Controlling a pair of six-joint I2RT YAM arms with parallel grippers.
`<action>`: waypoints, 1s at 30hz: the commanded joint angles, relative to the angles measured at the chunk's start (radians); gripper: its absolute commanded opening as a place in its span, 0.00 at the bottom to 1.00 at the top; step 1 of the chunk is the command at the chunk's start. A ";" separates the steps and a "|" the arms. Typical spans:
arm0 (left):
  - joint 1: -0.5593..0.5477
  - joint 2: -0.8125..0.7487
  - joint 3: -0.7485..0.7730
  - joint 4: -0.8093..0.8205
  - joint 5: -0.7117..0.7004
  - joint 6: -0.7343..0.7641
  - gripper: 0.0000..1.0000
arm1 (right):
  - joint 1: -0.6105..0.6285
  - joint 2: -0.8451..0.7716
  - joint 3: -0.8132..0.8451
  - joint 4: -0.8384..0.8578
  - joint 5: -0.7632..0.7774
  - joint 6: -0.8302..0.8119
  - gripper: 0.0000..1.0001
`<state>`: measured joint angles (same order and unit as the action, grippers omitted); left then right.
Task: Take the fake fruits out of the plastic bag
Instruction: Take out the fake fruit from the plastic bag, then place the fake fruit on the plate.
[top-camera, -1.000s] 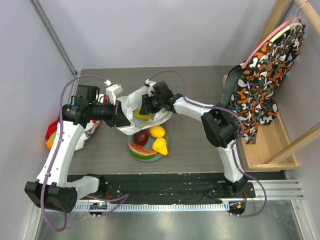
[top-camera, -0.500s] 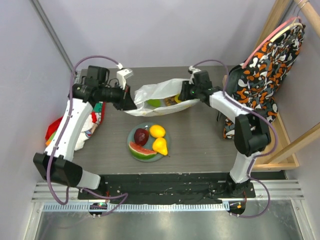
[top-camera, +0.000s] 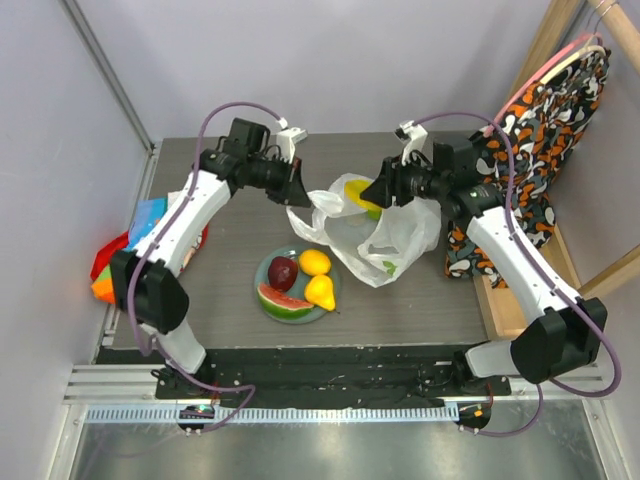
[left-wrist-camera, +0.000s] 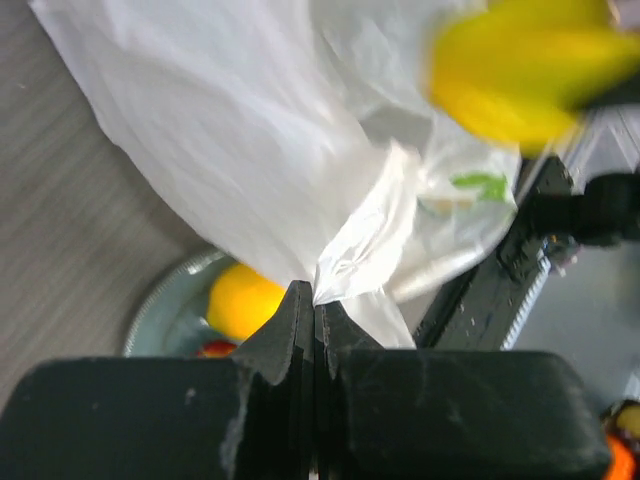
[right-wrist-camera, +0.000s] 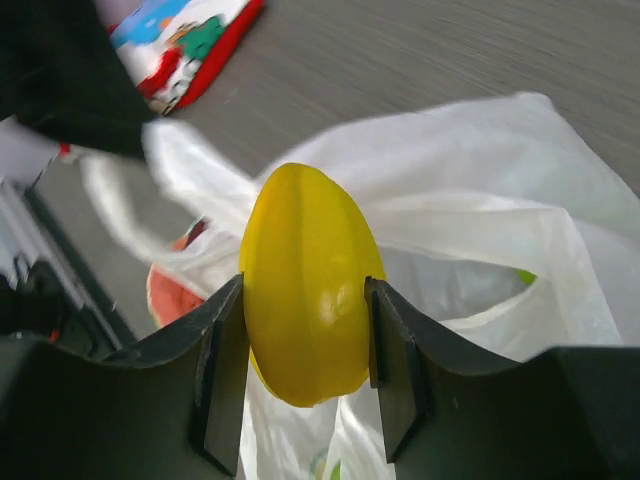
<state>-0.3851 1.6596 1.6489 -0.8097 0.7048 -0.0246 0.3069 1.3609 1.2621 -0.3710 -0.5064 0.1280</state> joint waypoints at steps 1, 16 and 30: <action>0.012 0.127 0.170 0.144 -0.068 -0.164 0.00 | 0.035 -0.022 0.138 -0.228 -0.282 -0.235 0.02; 0.064 0.230 0.382 0.191 -0.131 -0.178 0.00 | 0.324 0.136 0.112 -0.081 -0.134 -0.397 0.01; 0.144 0.028 0.184 0.193 -0.122 -0.179 0.00 | 0.489 0.357 0.192 -0.235 -0.228 -0.833 0.05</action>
<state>-0.2550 1.7435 1.8599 -0.6476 0.5793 -0.2031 0.7612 1.6947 1.3792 -0.5396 -0.6930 -0.5175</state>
